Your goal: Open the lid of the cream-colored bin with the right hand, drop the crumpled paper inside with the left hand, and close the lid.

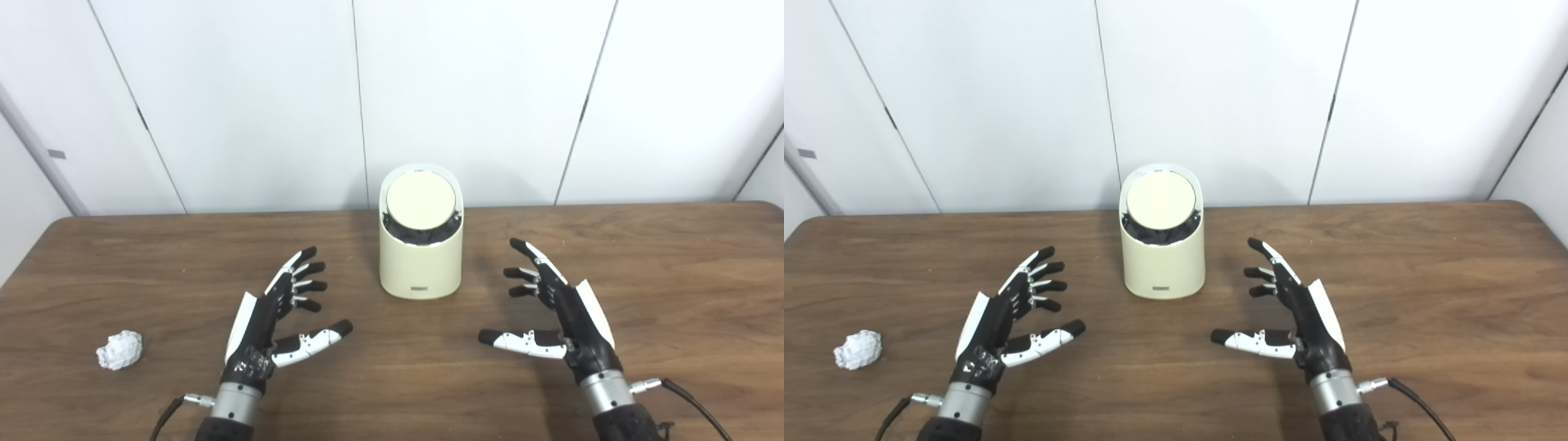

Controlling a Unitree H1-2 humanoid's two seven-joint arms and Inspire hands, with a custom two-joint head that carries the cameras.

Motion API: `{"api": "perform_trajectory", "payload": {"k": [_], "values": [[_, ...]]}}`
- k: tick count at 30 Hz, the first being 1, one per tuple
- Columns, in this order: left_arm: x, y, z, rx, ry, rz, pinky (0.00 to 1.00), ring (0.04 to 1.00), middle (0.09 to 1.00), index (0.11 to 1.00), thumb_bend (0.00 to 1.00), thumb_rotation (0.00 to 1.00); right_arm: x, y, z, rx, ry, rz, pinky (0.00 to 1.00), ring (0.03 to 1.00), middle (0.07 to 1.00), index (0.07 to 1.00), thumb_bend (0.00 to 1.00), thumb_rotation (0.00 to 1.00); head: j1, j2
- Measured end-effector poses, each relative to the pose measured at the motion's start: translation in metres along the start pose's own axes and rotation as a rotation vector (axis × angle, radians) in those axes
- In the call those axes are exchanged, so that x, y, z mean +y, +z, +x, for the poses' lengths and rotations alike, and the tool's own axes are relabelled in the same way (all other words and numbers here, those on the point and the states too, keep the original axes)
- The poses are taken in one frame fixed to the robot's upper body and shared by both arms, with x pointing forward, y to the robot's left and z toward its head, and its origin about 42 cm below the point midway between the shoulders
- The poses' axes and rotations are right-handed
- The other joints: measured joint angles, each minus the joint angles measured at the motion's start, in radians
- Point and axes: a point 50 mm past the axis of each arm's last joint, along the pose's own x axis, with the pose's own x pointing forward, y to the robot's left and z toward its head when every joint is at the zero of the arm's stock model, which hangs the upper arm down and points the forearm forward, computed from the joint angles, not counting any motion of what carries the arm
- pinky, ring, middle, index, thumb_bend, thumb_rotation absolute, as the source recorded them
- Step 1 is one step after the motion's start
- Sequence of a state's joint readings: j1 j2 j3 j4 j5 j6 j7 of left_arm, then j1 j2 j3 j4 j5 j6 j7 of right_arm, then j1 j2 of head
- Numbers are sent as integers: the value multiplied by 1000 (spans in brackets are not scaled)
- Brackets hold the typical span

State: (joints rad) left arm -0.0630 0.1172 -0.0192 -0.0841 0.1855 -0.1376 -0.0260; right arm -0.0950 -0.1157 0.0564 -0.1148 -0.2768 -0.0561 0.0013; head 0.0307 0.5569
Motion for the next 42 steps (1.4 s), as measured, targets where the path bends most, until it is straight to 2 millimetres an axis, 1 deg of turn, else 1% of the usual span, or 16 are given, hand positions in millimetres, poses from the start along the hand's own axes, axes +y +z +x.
{"api": "perform_trajectory", "payload": {"k": [2, 7, 11, 18, 22, 23, 25, 26, 27, 30, 32, 34, 37, 39, 42], "values": [[-1, 0, 0, -1, 11, -1, 633, 754, 852, 926, 761, 207, -2, 0, 1, -2, 2, -4, 663, 798, 937, 909, 839, 232, 2, 0], [-1, 1, 2, -5, 12, 2, 612, 755, 855, 922, 763, 209, -5, -1, 2, 0, 1, -4, 660, 795, 928, 899, 842, 233, -2, -3], [0, 2, 5, -12, 10, 1, 602, 753, 853, 919, 774, 210, -4, -1, 2, -1, 2, -2, 646, 784, 926, 900, 830, 208, -3, -6], [0, 2, 6, -13, 7, 2, 598, 752, 851, 910, 776, 210, -2, 0, 3, -7, 12, -17, 627, 781, 922, 896, 821, 191, -2, -9], [1, 3, 7, -15, 6, 5, 589, 743, 847, 901, 769, 199, -1, 2, 6, -8, 11, -32, 672, 804, 919, 897, 760, 305, -11, -46], [1, 2, 7, -15, 6, 6, 585, 739, 846, 901, 765, 187, 0, 3, 8, -6, 8, -40, 674, 805, 918, 899, 738, 343, -11, -46], [0, 1, 6, -12, 4, 4, 588, 741, 846, 903, 757, 167, 1, 6, 12, -1, 7, -65, 664, 809, 920, 901, 733, 387, -12, -52], [-1, 1, 6, -9, 1, 2, 589, 744, 849, 902, 759, 162, 1, 7, 14, 3, 7, -72, 660, 812, 921, 901, 745, 409, -14, -61], [-1, 0, 6, -8, -2, 0, 592, 745, 850, 902, 760, 161, 2, 9, 17, 5, 6, -83, 661, 816, 922, 902, 750, 412, -14, -61], [-2, 0, 6, -6, -5, -3, 590, 741, 848, 901, 768, 163, 2, 18, 27, -2, -2, -103, 691, 832, 924, 907, 778, 399, -18, -72], [-2, -1, 6, -2, -7, -3, 583, 739, 848, 901, 771, 169, 2, 26, 38, -20, -9, -108, 712, 841, 918, 904, 811, 410, -18, -72], [-3, -3, 6, 5, -11, -3, 579, 737, 849, 901, 775, 177, 2, 36, 53, -30, -19, -125, 713, 845, 914, 900, 826, 419, -18, -75], [-5, -6, 5, 15, -14, -4, 583, 744, 855, 903, 776, 180, 2, 50, 73, -61, -30, -145, 702, 846, 901, 897, 833, 419, -14, -78], [-5, -6, 6, 12, -15, -5, 589, 749, 858, 905, 774, 169, 4, 56, 86, -71, -26, -155, 680, 835, 895, 898, 829, 404, -12, -80], [-5, -7, 6, 16, -17, -10, 603, 758, 858, 905, 773, 153, 7, 63, 103, -76, -20, -163, 642, 828, 896, 930, 832, 410, -12, -81]]}}
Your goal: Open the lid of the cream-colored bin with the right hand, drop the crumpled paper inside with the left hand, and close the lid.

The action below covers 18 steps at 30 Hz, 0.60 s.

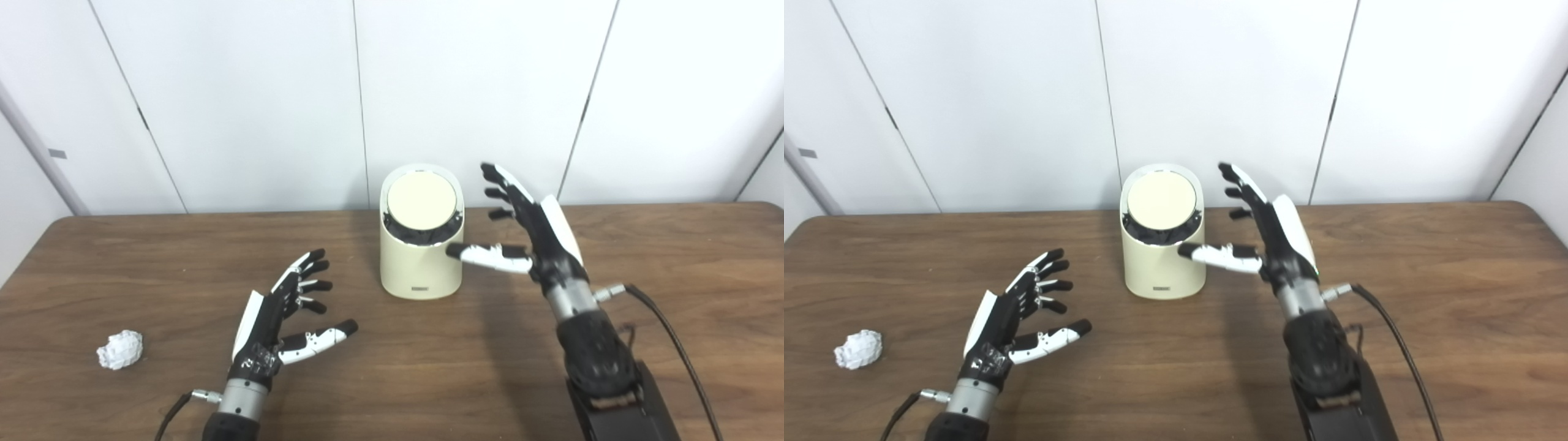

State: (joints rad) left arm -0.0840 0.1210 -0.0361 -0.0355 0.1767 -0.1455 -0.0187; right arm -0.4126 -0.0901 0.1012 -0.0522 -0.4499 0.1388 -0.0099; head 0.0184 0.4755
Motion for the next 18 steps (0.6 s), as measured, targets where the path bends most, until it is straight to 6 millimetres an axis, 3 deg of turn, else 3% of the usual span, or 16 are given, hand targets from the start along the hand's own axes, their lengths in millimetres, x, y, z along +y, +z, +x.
{"api": "perform_trajectory", "payload": {"k": [4, 9, 18], "values": [[0, -2, 0, 5, -1, -14, 601, 758, 858, 905, 774, 148, 1, 6, 19, -1, 17, -13, 638, 854, 934, 968, 846, 414, 3, 0], [0, -1, 0, -5, -2, -14, 605, 764, 860, 908, 774, 169, 3, 14, 34, 3, 34, -24, 768, 896, 924, 988, 847, 408, 5, 0], [1, -2, 0, -5, -3, -10, 606, 765, 859, 907, 772, 168, 9, 24, 53, 11, 61, -67, 700, 850, 924, 984, 866, 444, 2, -2]]}}
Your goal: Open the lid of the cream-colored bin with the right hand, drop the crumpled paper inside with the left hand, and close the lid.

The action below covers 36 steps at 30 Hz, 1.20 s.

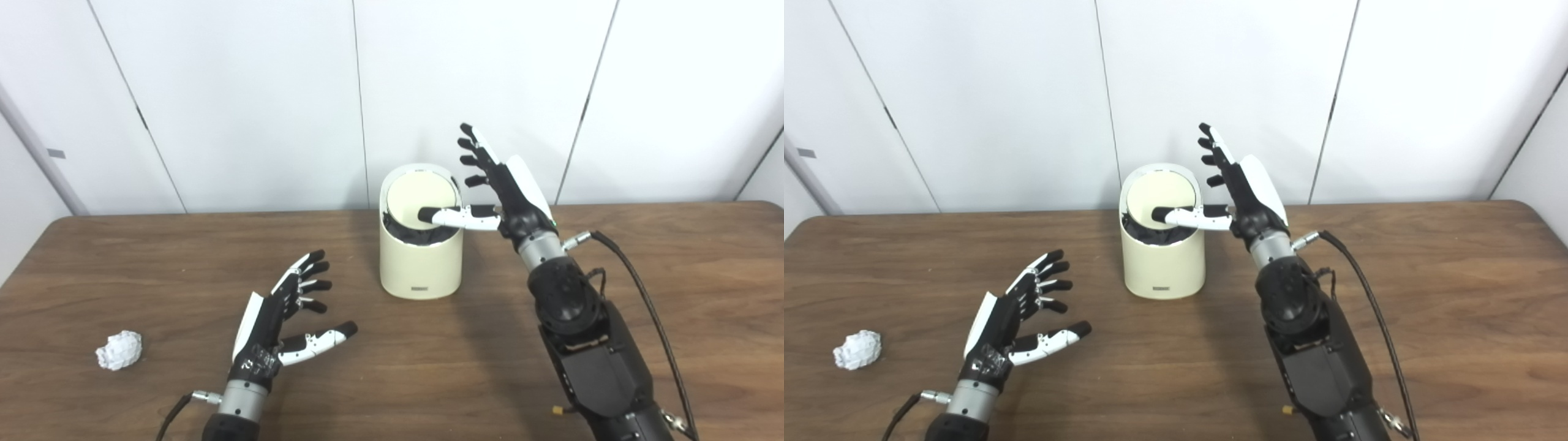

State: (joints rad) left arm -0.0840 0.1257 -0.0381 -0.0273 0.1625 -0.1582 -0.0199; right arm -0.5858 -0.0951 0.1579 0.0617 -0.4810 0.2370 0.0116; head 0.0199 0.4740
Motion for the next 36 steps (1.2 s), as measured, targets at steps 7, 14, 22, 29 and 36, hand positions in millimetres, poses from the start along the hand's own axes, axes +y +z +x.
{"api": "perform_trajectory", "payload": {"k": [7, 14, 22, 29, 36], "values": [[-1, 0, 0, -1, -11, -3, 617, 769, 863, 908, 767, 155, 2, 1, 14, 12, 11, -27, 657, 841, 916, 970, 852, 425, 3, 2], [-1, 0, 0, 1, -19, -3, 606, 761, 858, 904, 772, 155, 4, -4, 23, 33, 15, -59, 628, 822, 907, 952, 849, 402, 5, 3], [-1, 0, 0, 1, -21, -4, 602, 761, 860, 906, 778, 169, 5, -8, 29, 47, 21, -67, 612, 828, 916, 949, 825, 337, 9, 8], [0, 0, 0, 0, -19, -1, 603, 764, 862, 907, 776, 171, 3, -13, 31, 58, 20, -83, 616, 823, 907, 941, 853, 299, 9, 14], [1, 3, 0, -10, -17, 2, 601, 758, 860, 907, 775, 165, 3, -12, 31, 45, 23, -98, 626, 816, 896, 932, 901, 238, 9, 17]]}}
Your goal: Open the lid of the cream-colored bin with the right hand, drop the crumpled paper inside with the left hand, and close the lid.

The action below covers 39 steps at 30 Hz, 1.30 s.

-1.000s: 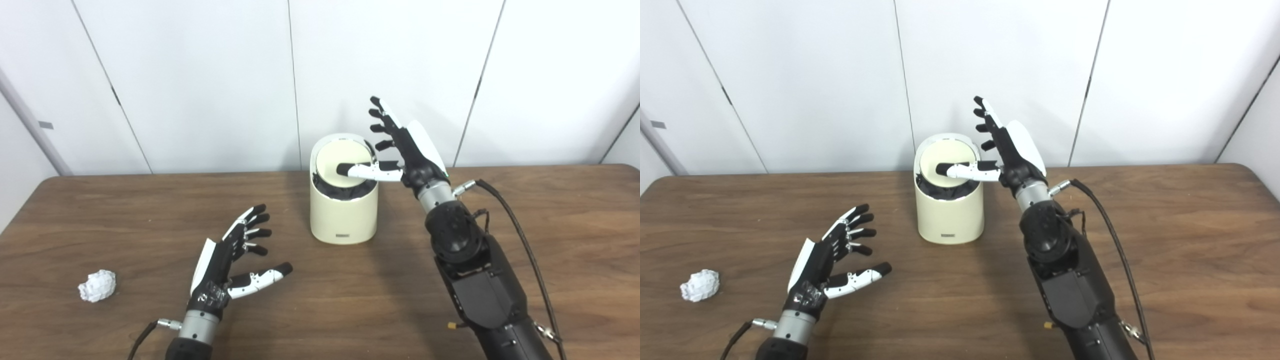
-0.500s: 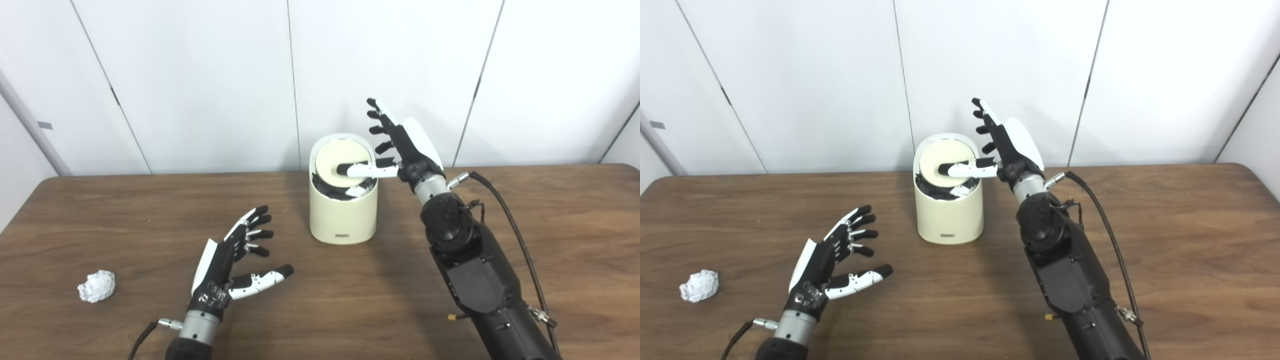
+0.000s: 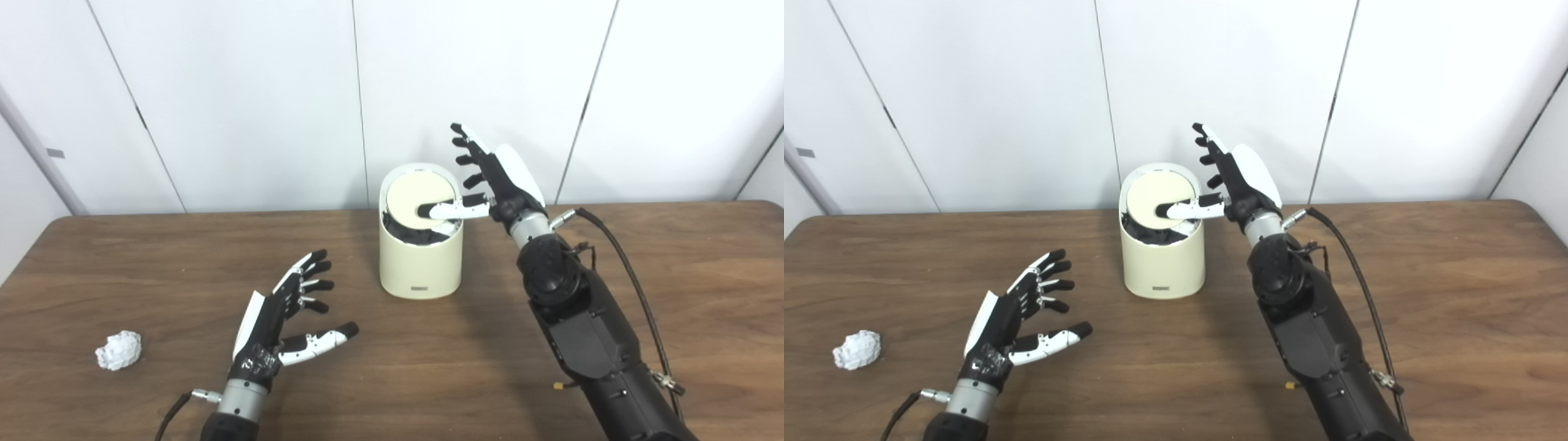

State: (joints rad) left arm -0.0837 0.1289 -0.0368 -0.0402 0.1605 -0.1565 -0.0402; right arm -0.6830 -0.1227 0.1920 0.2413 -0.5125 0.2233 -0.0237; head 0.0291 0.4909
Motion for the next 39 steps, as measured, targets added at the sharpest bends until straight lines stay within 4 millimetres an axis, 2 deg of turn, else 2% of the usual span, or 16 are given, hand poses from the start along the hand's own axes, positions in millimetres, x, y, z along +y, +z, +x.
{"api": "perform_trajectory", "payload": {"k": [9, 15, 22, 39], "values": [[-1, 0, 0, 0, 0, -4, 609, 767, 864, 906, 780, 170, 0, 7, -1, -32, 2, -19, 615, 811, 890, 925, 938, 185, 8, 15], [-2, 2, 0, -1, 1, -6, 607, 765, 867, 910, 772, 165, 1, 11, -3, -73, 32, -110, 624, 807, 890, 933, 906, 192, 11, 23], [-4, 2, 0, 2, 0, -8, 601, 756, 861, 904, 777, 159, 0, 20, -5, -118, 57, -206, 684, 852, 924, 947, 878, 140, 11, 29], [-4, 2, -3, 10, 2, -9, 619, 765, 856, 903, 787, 191, 1, 24, -7, -147, 119, -302, 681, 829, 934, 934, 883, 115, 14, 40]]}}
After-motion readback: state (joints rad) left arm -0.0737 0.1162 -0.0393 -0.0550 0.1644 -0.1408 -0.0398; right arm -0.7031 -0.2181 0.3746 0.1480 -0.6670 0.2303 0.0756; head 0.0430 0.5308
